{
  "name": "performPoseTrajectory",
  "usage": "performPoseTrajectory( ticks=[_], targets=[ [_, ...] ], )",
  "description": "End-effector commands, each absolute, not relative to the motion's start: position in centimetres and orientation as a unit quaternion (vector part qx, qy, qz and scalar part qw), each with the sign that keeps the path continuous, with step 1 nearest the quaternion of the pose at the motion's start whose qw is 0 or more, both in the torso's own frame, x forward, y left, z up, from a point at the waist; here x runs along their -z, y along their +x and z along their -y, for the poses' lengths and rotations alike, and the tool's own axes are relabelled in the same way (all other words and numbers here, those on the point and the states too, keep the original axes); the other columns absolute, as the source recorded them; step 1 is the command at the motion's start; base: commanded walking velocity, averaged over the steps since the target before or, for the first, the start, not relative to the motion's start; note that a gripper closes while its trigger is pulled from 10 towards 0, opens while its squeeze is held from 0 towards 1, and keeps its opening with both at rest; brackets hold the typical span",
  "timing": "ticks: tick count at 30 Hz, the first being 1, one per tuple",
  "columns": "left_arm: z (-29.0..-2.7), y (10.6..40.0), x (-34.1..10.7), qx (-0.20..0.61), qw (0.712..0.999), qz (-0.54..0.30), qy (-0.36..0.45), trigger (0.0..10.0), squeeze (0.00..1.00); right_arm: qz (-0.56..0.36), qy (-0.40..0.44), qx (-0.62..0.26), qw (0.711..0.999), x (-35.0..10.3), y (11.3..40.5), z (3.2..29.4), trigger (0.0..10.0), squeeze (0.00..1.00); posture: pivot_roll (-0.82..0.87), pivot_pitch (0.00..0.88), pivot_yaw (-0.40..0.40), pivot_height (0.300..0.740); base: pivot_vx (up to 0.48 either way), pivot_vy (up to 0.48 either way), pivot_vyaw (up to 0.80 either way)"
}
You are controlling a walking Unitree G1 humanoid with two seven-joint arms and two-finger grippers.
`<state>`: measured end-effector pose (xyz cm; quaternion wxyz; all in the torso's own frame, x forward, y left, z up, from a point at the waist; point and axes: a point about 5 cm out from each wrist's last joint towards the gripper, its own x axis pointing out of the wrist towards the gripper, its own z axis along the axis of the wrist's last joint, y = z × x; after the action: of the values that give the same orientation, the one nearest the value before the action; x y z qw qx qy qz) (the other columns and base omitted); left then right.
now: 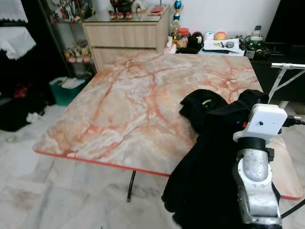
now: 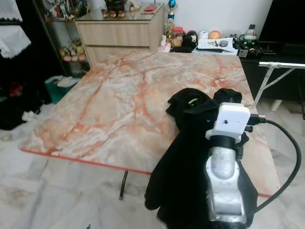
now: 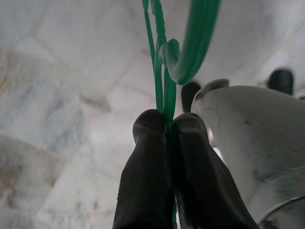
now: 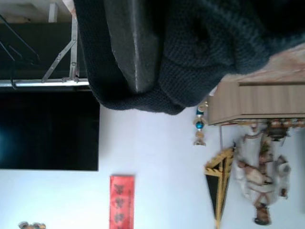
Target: Hang hanger
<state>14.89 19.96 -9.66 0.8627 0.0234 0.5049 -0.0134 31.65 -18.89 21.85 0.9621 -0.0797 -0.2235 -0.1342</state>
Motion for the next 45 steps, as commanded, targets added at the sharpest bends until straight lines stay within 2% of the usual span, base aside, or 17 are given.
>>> performPoseTrajectory(
  ticks=[1, 9, 15, 18, 19, 21, 23, 26, 29, 36, 37, 38, 45],
  targets=[
    [-20.5, 13.8, 10.0, 0.013, 0.85, -0.526, 0.03, 10.0, 0.0, 0.267, -0.07, 0.12, 0.954, -24.8, 32.6, 17.9, 10.0, 0.0, 0.05, 0.076, 0.064, 0.74, 0.326, 0.0, 0.0],
    [-20.5, 13.8, 10.0, 0.014, 0.85, -0.525, 0.03, 10.0, 0.0, 0.296, -0.059, 0.112, 0.947, -27.6, 34.5, 17.9, 10.0, 0.0, 0.06, 0.07, 0.062, 0.74, 0.326, 0.0, 0.0],
    [-20.4, 13.8, 10.0, 0.014, 0.85, -0.526, 0.03, 10.0, 0.0, 0.294, -0.061, 0.107, 0.948, -28.0, 35.3, 17.8, 10.0, 0.0, 0.06, 0.072, 0.061, 0.74, 0.326, 0.0, 0.0],
    [-20.4, 13.7, 10.0, 0.014, 0.85, -0.526, 0.03, 10.0, 0.0, 0.254, -0.07, 0.099, 0.959, -26.5, 35.6, 17.7, 10.0, 0.0, 0.06, 0.074, 0.06, 0.74, 0.326, 0.0, 0.0],
    [-20.4, 13.7, 10.1, 0.012, 0.85, -0.525, 0.027, 10.0, 0.0, 0.207, -0.094, 0.101, 0.968, -24.7, 35.8, 17.7, 10.0, 0.0, 0.06, 0.076, 0.057, 0.74, 0.0, 0.0, 0.0],
    [-20.4, 13.6, 10.1, 0.013, 0.85, -0.526, 0.026, 10.0, 0.0, 0.177, -0.101, 0.102, 0.974, -23.3, 35.7, 17.8, 10.0, 0.0, 0.06, 0.077, 0.056, 0.74, 0.0, 0.0, 0.0],
    [-20.4, 13.6, 10.1, 0.016, 0.85, -0.526, 0.023, 10.0, 0.0, 0.138, -0.085, 0.102, 0.982, -20.9, 35.0, 17.7, 10.0, 0.0, 0.07, 0.078, 0.053, 0.74, 0.0, 0.0, 0.0],
    [-20.3, 13.6, 10.1, 0.015, 0.85, -0.526, 0.021, 10.0, 0.0, 0.13, -0.079, 0.104, 0.983, -20.3, 34.8, 17.8, 10.0, 0.0, 0.07, 0.078, 0.053, 0.74, 0.0, 0.0, 0.0],
    [-20.4, 13.5, 10.1, 0.015, 0.85, -0.526, 0.022, 10.0, 0.0, 0.097, -0.057, 0.12, 0.986, -17.3, 32.2, 18.1, 10.0, 0.0, 0.07, 0.078, 0.051, 0.74, 0.0, 0.0, 0.0],
    [-20.4, 13.4, 10.1, 0.021, 0.848, -0.529, 0.031, 10.0, 0.0, 0.039, -0.048, 0.146, 0.987, -14.7, 30.4, 19.1, 10.0, 0.0, 0.06, 0.075, 0.053, 0.74, 0.0, 0.0, 0.0],
    [-20.4, 13.4, 10.1, 0.022, 0.848, -0.529, 0.032, 10.0, 0.0, 0.036, -0.047, 0.149, 0.987, -14.7, 30.3, 19.2, 10.0, 0.34, 0.06, 0.076, 0.053, 0.74, 0.0, 0.0, 0.0],
    [-20.4, 13.4, 10.1, 0.022, 0.848, -0.529, 0.032, 10.0, 0.0, 0.037, -0.044, 0.151, 0.987, -14.7, 30.1, 19.3, 10.0, 1.0, 0.06, 0.076, 0.053, 0.74, 0.0, 0.0, 0.0],
    [-20.5, 13.4, 10.1, 0.022, 0.848, -0.529, 0.03, 10.0, 0.0, 0.045, -0.041, 0.152, 0.987, -15.3, 29.9, 19.2, 10.0, 1.0, 0.06, 0.079, 0.054, 0.74, 0.0, 0.0, 0.0]
  ],
)
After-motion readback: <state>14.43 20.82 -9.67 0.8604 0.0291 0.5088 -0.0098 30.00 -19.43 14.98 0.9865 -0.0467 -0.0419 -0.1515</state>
